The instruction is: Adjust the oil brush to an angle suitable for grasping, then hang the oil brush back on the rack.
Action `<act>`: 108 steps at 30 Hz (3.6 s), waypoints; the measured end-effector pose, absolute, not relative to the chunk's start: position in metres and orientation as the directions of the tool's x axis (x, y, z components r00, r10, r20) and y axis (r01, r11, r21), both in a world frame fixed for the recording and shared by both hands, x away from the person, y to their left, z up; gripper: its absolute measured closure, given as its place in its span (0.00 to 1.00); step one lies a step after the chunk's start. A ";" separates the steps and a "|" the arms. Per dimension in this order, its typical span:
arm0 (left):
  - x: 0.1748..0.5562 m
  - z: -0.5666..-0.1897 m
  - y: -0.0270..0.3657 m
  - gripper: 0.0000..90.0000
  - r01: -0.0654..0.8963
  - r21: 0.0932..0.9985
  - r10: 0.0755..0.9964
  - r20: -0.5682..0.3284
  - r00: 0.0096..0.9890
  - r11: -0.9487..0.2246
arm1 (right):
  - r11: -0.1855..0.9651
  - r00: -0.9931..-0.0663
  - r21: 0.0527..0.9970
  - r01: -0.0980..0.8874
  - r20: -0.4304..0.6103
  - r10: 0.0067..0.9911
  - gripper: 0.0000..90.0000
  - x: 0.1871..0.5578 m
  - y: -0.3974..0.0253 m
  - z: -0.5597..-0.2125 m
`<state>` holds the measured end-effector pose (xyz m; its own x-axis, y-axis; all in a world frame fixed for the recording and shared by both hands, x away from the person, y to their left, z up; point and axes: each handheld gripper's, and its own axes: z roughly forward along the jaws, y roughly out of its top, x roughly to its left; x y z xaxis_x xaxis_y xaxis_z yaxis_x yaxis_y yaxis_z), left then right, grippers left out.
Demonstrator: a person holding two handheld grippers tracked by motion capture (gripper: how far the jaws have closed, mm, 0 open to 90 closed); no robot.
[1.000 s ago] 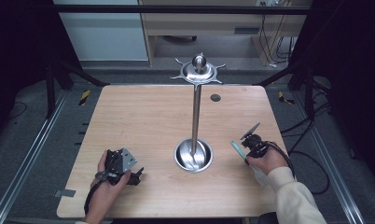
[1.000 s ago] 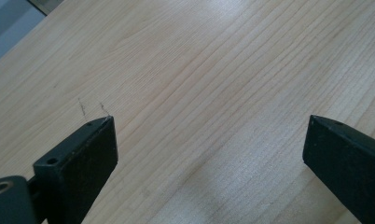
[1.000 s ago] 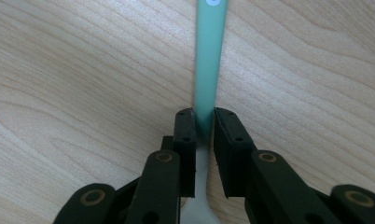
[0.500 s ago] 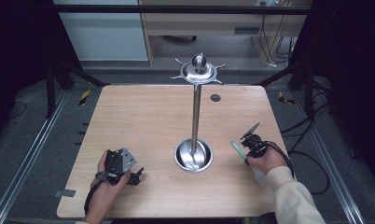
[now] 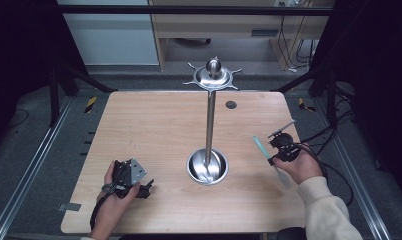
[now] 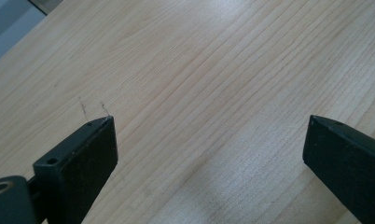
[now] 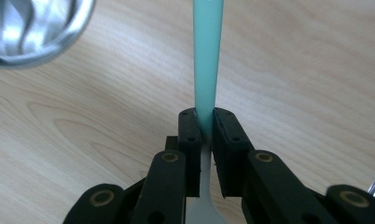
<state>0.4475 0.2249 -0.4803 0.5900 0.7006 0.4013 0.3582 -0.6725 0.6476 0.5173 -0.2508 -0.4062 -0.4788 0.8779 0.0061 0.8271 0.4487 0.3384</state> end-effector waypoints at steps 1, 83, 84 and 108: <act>0.448 -0.480 0.225 0.03 0.358 0.648 0.701 0.401 0.590 -0.672 | 0.447 -0.479 0.356 0.820 0.002 0.878 0.91 0.516 -0.252 -0.400; 0.448 -0.480 0.226 0.03 0.361 0.649 0.706 0.405 0.581 -0.670 | 0.213 -0.626 0.934 0.288 0.015 0.779 0.91 0.421 -0.241 -0.257; 0.448 -0.480 0.226 0.03 0.361 0.649 0.706 0.405 0.581 -0.670 | 0.208 -0.628 0.936 0.283 0.017 0.778 0.91 0.420 -0.240 -0.257; 0.448 -0.480 0.226 0.03 0.361 0.646 0.703 0.406 0.583 -0.672 | 0.218 -0.661 0.946 0.242 -0.004 0.750 0.91 0.413 -0.226 -0.255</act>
